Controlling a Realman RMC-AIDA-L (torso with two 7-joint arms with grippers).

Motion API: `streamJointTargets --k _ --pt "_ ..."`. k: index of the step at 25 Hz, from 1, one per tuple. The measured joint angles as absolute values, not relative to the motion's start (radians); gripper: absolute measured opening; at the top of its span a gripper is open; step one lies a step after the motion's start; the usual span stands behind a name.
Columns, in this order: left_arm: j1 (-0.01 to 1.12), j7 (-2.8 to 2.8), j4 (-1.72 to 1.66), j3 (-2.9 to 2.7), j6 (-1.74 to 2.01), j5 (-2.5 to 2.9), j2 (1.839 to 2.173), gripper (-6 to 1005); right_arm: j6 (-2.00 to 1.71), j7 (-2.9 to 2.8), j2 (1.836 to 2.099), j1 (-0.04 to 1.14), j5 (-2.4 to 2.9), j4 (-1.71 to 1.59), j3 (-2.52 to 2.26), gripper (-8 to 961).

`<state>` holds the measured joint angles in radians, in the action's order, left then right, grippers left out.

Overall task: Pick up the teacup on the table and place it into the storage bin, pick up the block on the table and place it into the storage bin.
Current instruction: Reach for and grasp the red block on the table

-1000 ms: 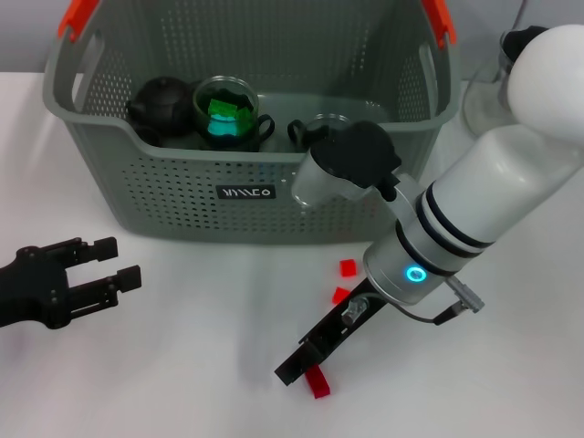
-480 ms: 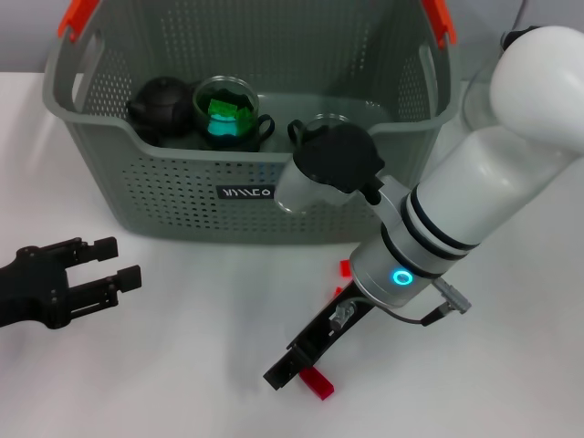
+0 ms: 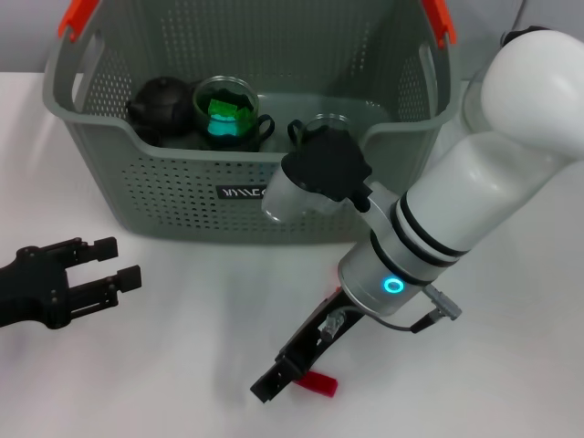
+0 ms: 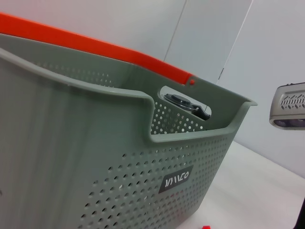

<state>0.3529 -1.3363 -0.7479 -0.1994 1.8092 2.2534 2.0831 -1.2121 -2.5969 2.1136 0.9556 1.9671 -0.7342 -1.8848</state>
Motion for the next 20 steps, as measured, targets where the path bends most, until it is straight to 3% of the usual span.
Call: streamJointTargets --k 8,20 --pt "0.354 -1.337 -0.747 -0.207 1.808 2.253 2.083 658 -1.272 -2.595 2.1 0.957 2.009 -0.769 -1.88 734" --pt "0.353 -1.338 -0.747 -0.21 1.797 2.253 2.083 658 -1.427 -2.611 2.106 0.914 2.388 -1.06 -1.894 734"
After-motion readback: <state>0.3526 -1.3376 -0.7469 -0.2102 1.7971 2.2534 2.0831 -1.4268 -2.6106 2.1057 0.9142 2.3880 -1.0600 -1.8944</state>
